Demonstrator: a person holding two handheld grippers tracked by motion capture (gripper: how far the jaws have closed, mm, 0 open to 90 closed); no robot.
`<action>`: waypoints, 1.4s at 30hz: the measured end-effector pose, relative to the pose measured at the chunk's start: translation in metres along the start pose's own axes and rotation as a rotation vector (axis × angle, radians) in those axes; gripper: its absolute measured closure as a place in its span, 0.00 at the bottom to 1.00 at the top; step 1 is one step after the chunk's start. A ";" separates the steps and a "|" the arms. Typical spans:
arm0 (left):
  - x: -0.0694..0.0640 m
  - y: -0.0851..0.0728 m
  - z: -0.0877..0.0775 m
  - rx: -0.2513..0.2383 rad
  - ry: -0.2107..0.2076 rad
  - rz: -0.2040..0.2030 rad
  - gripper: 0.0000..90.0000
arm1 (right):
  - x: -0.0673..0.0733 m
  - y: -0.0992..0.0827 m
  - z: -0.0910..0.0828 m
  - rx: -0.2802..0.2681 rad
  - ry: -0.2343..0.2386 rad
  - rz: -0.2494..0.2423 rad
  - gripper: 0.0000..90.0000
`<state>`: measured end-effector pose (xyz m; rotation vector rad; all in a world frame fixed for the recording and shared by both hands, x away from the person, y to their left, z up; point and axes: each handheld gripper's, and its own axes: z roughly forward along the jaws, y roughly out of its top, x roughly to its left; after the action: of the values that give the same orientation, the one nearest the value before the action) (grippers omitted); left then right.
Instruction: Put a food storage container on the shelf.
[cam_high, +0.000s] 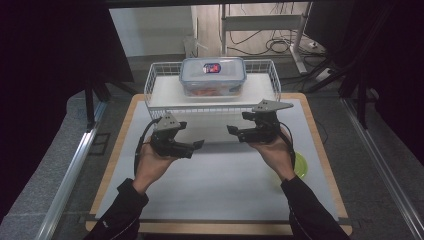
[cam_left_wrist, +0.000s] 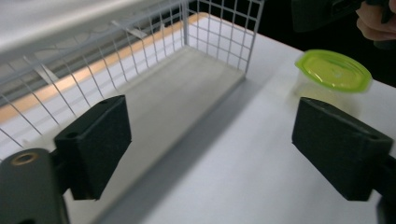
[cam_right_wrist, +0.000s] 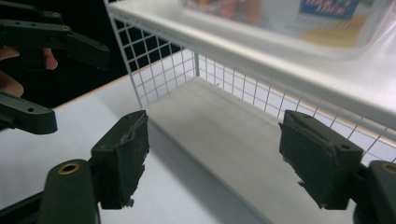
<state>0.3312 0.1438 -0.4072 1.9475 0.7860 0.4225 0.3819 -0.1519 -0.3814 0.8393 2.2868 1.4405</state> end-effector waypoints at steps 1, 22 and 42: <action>-0.001 -0.003 0.001 -0.002 0.000 -0.006 0.11 | 0.001 -0.003 -0.001 -0.001 -0.003 -0.006 0.23; -0.023 -0.055 -0.014 -0.015 0.017 0.040 0.08 | 0.013 -0.050 -0.025 -0.018 0.044 0.035 0.10; -0.046 -0.113 -0.015 0.128 0.054 0.124 0.08 | 0.037 -0.105 -0.025 0.122 0.000 0.003 0.10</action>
<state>0.2495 0.1605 -0.4969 2.1194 0.7448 0.5123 0.3070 -0.1808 -0.4629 0.8783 2.3943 1.3128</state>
